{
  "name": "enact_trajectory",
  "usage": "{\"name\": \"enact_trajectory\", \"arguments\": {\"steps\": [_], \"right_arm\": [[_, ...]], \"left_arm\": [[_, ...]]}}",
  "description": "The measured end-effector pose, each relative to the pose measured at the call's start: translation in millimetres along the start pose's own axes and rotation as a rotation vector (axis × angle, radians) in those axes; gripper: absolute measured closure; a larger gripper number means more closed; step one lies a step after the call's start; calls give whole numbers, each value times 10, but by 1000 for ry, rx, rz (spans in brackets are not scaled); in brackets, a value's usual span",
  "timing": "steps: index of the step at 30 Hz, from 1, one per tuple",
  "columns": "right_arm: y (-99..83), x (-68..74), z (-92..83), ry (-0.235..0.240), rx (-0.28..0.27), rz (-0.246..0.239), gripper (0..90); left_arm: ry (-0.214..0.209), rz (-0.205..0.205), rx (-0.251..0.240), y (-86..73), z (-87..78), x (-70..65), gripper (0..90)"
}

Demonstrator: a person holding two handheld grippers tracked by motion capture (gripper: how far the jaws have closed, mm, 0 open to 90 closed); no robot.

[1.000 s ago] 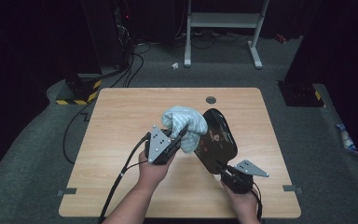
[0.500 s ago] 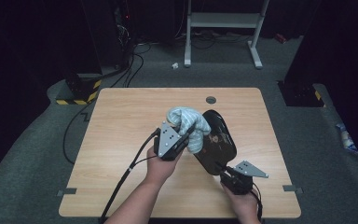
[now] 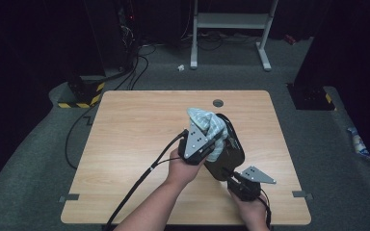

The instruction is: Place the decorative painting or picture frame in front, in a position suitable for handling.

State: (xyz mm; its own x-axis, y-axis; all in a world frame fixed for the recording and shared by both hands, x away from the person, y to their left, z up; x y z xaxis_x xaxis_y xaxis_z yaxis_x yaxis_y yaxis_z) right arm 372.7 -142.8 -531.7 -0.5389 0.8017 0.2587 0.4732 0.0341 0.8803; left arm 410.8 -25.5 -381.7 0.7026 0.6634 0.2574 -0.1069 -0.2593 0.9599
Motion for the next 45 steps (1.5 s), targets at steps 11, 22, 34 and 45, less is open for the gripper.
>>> {"name": "enact_trajectory", "arguments": {"steps": [11, 22, 34, 45], "right_arm": [[-1, 1, 0, -3, 4, -6, 784], [6, -1, -11, 1, -1, -11, 783], [1, 9, -16, -1, 3, -17, 784], [-8, 10, -15, -10, 8, -25, 784]], "left_arm": [[-24, 40, -10, 75, -13, -127, 787], [88, 23, 61, -104, 117, 417, 787], [111, 27, 84, -143, 111, 513, 788], [-31, 70, -23, 190, 19, -157, 788]]}}
Point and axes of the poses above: each handheld gripper's, and its own axes: z roughly forward along the jaws, y roughly out of its top, x roughly to its left, the point moved 7 cm from there along z, roughly forward along the jaws, and after that the axes turned 8 degrees about z, right-handed, at the moved point
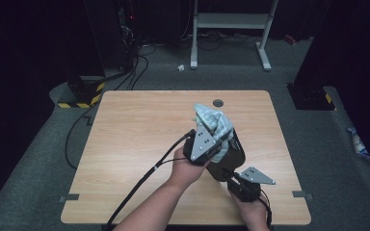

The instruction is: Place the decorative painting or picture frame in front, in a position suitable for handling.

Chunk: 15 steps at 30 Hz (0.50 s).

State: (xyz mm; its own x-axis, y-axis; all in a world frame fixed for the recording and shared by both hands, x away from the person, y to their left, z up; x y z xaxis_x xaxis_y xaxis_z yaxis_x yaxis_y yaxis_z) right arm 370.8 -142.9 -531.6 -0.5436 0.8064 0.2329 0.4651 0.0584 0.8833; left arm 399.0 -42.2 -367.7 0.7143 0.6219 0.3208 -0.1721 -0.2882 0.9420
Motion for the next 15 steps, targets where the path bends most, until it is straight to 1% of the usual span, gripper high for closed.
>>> {"name": "enact_trajectory", "arguments": {"steps": [2, 3, 5, 9, 10, 12, 13, 15], "right_arm": [[-3, 2, -2, 0, 2, 0, 784], [-5, 2, -4, -1, 3, -2, 784], [2, 1, -9, 2, -1, 0, 784], [10, -1, -13, 0, -5, -1, 783], [11, -2, -13, 1, -5, -2, 783], [9, -3, -14, 1, -5, -4, 783], [9, -3, -14, 1, -5, -4, 783], [9, -1, -14, 2, -5, -2, 783]], "left_arm": [[1, 17, -2, 13, 4, -34, 787], [3, 16, -2, 10, 10, -22, 787], [15, 9, 3, -8, 22, 44, 787], [62, -8, 27, -93, 51, 274, 787], [76, -20, 37, -129, 61, 344, 787], [102, -45, 67, -227, 80, 482, 787], [114, -50, 83, -286, 92, 546, 787], [130, -65, 117, -416, 114, 644, 787]]}}
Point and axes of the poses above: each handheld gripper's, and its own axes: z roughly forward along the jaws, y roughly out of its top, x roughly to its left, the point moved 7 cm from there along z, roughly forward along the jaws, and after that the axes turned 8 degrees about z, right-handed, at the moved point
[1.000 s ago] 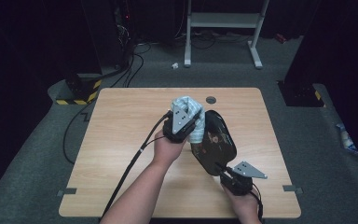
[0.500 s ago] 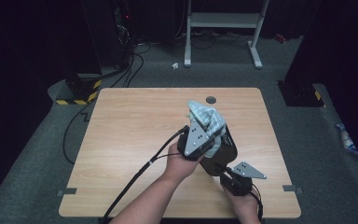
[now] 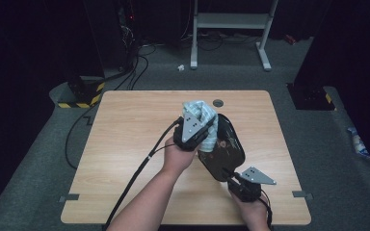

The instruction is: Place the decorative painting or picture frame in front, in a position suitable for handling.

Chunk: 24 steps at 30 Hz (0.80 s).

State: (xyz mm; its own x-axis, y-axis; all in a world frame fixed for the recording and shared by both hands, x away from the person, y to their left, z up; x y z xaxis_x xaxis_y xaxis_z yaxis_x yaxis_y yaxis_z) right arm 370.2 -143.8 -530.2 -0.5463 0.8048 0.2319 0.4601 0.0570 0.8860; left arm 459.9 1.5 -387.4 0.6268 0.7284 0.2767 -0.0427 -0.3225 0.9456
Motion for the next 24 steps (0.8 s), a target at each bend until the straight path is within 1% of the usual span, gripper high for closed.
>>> {"name": "enact_trajectory", "arguments": {"steps": [3, 7, 10, 13, 17, 21, 22, 24], "right_arm": [[2, 0, -1, 0, 0, 1, 783], [1, 2, -1, 0, -1, -1, 783], [-3, 6, -1, -3, 1, -5, 783], [-5, 8, -1, -6, 2, -10, 782], [-3, 11, 2, -7, 3, -11, 782], [-3, 10, 2, -8, 3, -12, 783], [-4, 10, 1, -8, 3, -11, 783], [-3, 9, 1, -8, 3, -11, 783]], "left_arm": [[13, -21, 37, -162, 46, 79, 787], [18, -28, 64, -317, 74, 99, 788], [10, -36, 56, -305, 50, 65, 788], [-14, -8, 41, -233, -4, -57, 787], [-67, 31, 6, -135, -96, -315, 787], [-123, 58, -35, -42, -185, -584, 787], [-132, 66, -44, -21, -203, -634, 787], [-154, 63, -61, 21, -229, -710, 787]]}}
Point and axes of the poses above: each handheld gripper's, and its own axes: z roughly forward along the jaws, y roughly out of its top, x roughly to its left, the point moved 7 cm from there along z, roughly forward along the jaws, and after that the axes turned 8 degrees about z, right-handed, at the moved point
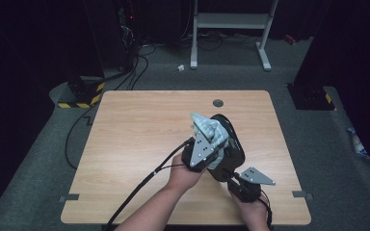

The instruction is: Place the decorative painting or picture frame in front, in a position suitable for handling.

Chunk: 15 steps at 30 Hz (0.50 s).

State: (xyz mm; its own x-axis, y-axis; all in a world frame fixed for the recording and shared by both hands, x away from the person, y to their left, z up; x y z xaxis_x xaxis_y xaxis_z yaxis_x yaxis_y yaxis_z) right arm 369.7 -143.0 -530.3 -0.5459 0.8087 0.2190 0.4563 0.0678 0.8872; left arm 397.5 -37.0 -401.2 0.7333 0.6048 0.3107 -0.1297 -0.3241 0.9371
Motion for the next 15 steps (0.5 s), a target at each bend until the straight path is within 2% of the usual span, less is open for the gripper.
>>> {"name": "enact_trajectory", "arguments": {"steps": [4, 7, 11, 13, 15], "right_arm": [[0, -3, -4, 1, 1, -1, 782], [-2, -4, -1, 1, 1, -3, 783], [-4, -2, -2, 3, 0, -6, 783], [-9, 1, -4, 5, 3, -5, 783], [-3, -2, -5, 6, -1, -5, 783]], "left_arm": [[-24, 19, -18, 87, -16, -107, 787], [-46, 6, -32, 141, -39, -174, 786], [-67, 16, -59, 204, -69, -299, 786], [-60, 28, -62, 201, -58, -305, 786], [-49, 33, -58, 185, -42, -235, 786]]}}
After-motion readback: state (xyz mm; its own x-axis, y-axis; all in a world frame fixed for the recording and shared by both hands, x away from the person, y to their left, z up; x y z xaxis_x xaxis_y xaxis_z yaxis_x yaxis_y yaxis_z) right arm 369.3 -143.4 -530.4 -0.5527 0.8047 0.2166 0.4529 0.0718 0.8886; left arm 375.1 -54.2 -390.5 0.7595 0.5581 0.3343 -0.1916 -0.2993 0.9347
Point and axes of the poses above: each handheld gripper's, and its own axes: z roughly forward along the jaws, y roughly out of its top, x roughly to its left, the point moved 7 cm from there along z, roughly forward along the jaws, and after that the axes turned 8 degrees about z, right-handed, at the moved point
